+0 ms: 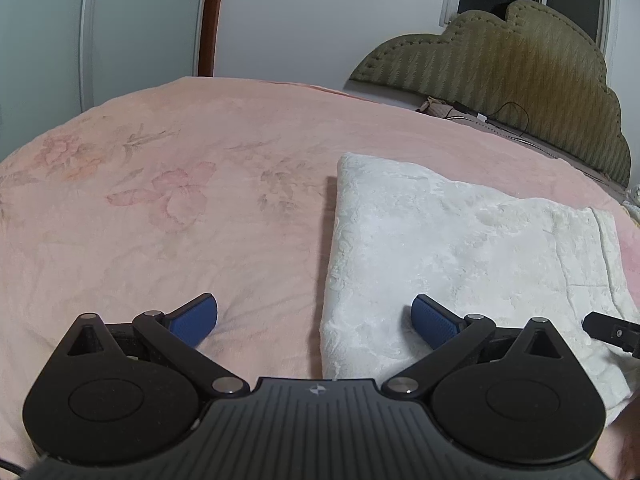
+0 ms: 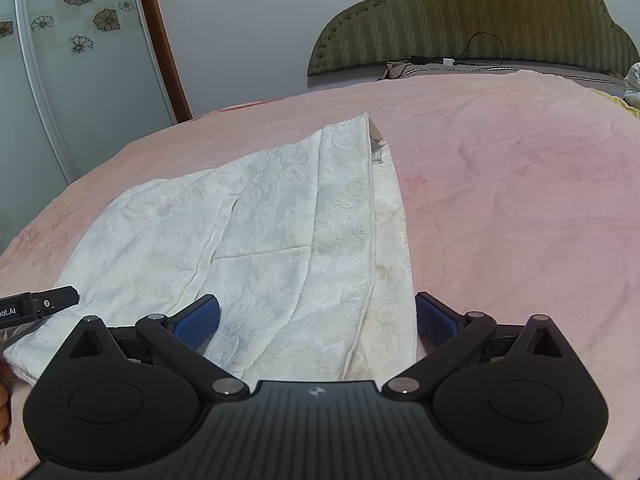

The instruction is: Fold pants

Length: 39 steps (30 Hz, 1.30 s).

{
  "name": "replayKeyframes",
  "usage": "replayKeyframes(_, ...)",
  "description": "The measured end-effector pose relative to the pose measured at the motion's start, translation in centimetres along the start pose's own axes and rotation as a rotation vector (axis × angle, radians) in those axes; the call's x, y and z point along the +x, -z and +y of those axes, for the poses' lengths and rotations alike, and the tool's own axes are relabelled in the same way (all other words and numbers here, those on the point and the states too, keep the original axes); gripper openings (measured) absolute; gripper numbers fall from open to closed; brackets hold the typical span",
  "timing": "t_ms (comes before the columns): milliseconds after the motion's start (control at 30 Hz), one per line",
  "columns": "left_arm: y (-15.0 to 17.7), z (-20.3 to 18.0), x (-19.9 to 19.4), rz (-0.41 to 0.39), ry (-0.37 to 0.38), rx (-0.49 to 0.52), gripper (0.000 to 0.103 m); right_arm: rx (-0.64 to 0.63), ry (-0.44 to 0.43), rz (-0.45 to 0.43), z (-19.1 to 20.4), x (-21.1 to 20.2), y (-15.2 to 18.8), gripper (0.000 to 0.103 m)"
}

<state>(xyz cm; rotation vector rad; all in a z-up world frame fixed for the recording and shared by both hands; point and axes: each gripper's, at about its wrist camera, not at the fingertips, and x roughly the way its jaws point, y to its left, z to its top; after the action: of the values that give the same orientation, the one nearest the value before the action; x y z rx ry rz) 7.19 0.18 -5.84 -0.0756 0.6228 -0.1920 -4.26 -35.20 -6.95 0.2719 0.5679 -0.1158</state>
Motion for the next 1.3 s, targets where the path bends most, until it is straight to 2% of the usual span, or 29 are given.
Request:
replayKeyframes(200,0.0,0.2,-0.1,0.001,0.012,-0.009,0.103,0.011,-0.013,-0.003,-0.1,-0.1,0.0,0.103)
replayKeyframes(267,-0.2,0.6,-0.2,0.01,0.059,-0.007,0.103,0.016,-0.042,0.001,-0.5,-0.2,-0.1,0.103)
replayKeyframes(367,-1.3,1.4,0.2,0.062,0.188,0.023,0.1,0.001,-0.1,0.033,-1.3,-0.2,-0.7,0.103)
replayKeyframes(433,-2.1,1.9,0.7,0.088,0.268,-0.002,0.099,0.015,-0.143,0.051,-1.9,0.0,-1.3,0.096)
replayKeyframes(467,-2.5,2.0,1.1,0.108,0.31,-0.02,0.101,0.007,-0.174,0.06,-2.0,0.1,-1.6,0.082)
replayKeyframes(533,-3.1,1.6,2.3,0.161,0.371,-0.021,0.101,0.002,-0.189,0.081,-2.1,0.8,-2.3,0.078)
replayKeyframes(667,-3.1,-0.4,3.3,0.164,0.348,0.043,0.099,0.027,-0.231,0.084,-2.8,1.6,-3.0,0.065)
replayKeyframes(700,-3.0,-1.1,3.3,0.17,0.353,0.067,0.091,0.034,-0.229,0.082,-2.9,1.5,-2.9,0.06)
replayKeyframes(733,-2.9,-1.7,3.1,0.174,0.361,0.094,0.078,0.029,-0.226,0.075,-2.8,1.2,-2.8,0.057)
replayKeyframes(800,-2.5,-2.6,2.7,0.145,0.309,0.139,0.065,0.01,-0.213,0.045,-2.4,0.4,-2.3,0.049)
replayKeyframes(867,-2.2,-2.9,2.1,0.107,0.292,0.16,0.051,-0.024,-0.189,0.013,-1.7,-0.3,-1.9,0.045)
replayKeyframes(933,-2.0,-2.9,1.4,0.074,0.258,0.159,0.023,-0.084,-0.15,-0.017,-0.6,-0.7,-1.7,0.041)
replayKeyframes(967,-2.1,-2.7,1.1,0.055,0.246,0.157,0.017,-0.116,-0.129,-0.038,0.1,-1.0,-1.7,0.035)
replayKeyframes(1000,-2.1,-2.6,0.8,0.038,0.243,0.152,0.013,-0.141,-0.117,-0.057,0.6,-1.3,-1.6,0.03)
replayKeyframes(1100,-1.6,-2.5,-0.3,-0.019,0.221,0.146,0.009,-0.213,-0.08,-0.115,2.4,-2.1,-1.4,0.026)
replayKeyframes(1200,-1.4,-2.8,-2.0,-0.118,0.189,0.19,0.009,-0.289,-0.051,-0.166,3.8,-2.9,-1.4,0.024)
replayKeyframes(1300,-2.3,-2.6,-3.0,-0.158,0.186,0.184,0.01,-0.336,-0.049,-0.208,4.8,-3.4,-1.8,0.024)
